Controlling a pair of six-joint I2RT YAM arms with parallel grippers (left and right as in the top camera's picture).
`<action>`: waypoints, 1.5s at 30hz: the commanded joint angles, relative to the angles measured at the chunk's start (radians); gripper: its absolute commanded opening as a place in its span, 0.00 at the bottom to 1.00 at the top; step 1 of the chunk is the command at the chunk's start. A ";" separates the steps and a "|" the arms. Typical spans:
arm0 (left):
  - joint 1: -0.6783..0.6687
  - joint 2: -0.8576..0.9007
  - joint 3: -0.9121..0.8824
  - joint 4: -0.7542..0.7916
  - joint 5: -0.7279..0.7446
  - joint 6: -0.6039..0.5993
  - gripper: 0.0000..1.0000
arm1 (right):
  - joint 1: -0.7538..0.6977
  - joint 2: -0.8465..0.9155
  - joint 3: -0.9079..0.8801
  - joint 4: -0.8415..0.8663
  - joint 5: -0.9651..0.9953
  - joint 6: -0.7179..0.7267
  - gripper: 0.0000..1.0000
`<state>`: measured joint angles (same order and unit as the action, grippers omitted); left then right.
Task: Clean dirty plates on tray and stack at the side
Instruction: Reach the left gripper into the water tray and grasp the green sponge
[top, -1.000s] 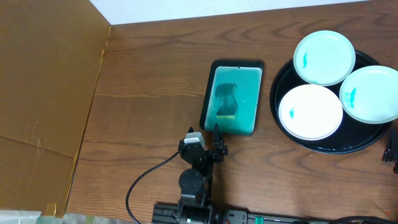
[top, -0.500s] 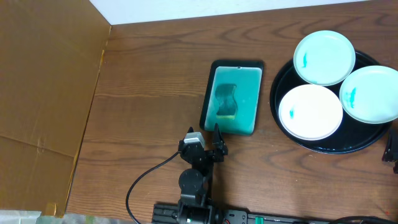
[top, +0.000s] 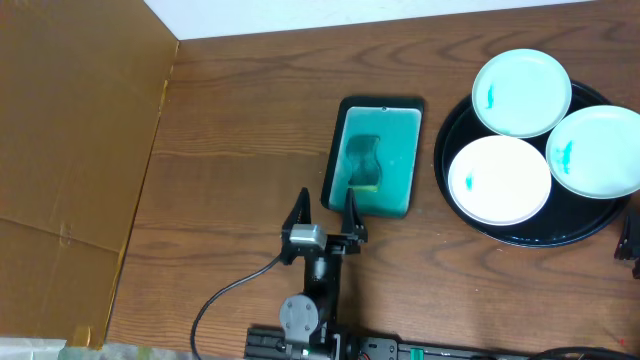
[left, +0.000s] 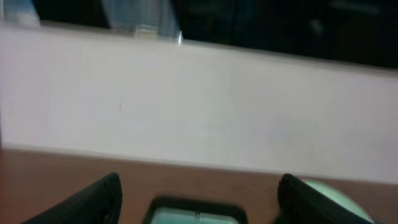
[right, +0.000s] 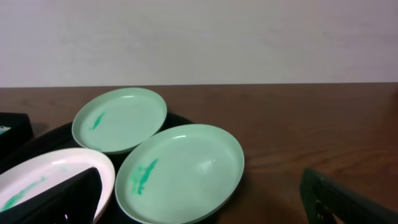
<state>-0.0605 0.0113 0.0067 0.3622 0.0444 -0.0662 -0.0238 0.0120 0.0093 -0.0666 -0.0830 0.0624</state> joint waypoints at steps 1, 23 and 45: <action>0.005 0.014 0.037 0.051 0.026 0.070 0.80 | 0.007 -0.003 -0.004 -0.001 -0.008 -0.016 0.99; 0.005 1.217 1.078 -0.807 0.288 0.043 0.80 | 0.007 -0.003 -0.004 -0.001 -0.008 -0.016 0.99; -0.012 1.821 1.234 -0.981 -0.020 -0.209 0.81 | 0.007 -0.003 -0.004 -0.001 -0.008 -0.016 0.99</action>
<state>-0.0711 1.7718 1.2236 -0.6426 0.0628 -0.2638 -0.0238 0.0128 0.0082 -0.0658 -0.0830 0.0593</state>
